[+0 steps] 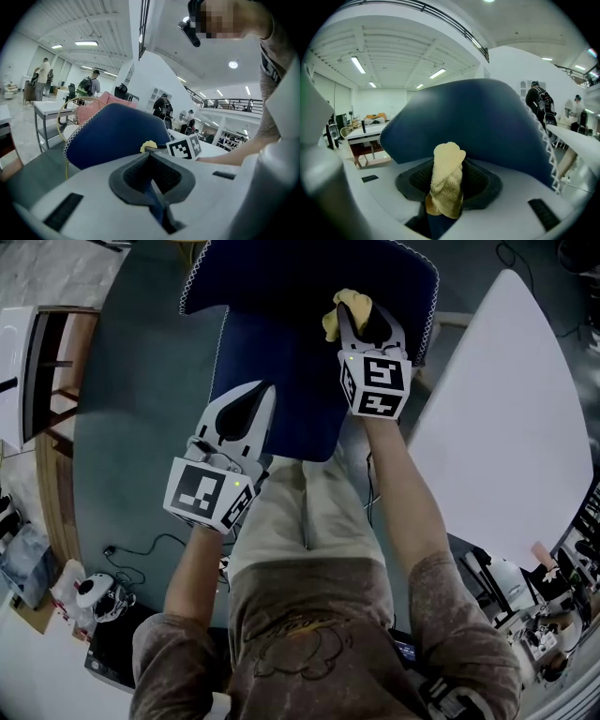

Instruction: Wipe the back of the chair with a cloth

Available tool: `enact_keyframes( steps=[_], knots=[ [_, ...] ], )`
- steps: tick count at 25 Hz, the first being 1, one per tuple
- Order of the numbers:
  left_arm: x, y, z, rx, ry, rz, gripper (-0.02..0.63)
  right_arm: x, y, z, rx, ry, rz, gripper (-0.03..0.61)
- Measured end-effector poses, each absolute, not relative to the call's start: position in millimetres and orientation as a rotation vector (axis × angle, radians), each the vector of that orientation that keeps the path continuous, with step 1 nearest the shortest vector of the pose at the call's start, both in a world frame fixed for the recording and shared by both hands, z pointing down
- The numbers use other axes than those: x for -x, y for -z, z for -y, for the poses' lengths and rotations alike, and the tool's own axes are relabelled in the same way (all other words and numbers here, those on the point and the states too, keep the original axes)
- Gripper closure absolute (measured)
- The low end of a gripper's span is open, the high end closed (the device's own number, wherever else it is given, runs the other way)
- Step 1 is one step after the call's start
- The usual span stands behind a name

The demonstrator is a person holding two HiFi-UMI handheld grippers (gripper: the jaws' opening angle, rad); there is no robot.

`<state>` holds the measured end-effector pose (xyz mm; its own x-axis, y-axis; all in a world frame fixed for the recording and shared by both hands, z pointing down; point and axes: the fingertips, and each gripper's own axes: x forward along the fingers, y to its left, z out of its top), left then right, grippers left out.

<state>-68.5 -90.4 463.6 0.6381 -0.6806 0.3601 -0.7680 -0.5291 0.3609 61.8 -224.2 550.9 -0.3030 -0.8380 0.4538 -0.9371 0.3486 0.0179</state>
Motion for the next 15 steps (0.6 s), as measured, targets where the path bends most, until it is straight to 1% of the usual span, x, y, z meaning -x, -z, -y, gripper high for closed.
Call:
enact_keyframes(
  steps=[5, 11, 15],
  knots=[
    [49, -461, 85, -2.388, -0.241, 1.095, 0.604, -99, -549, 210, -1.659, -0.348, 2.123, 0.41],
    [36, -458, 79, -2.407, -0.237, 1.072, 0.604, -120, -545, 199, -1.693, -0.264, 2.011, 0.41],
    [30, -458, 72, -2.407, -0.233, 1.07, 0.604, -126, -541, 193, -1.729, -0.28, 1.961, 0.41]
  ],
)
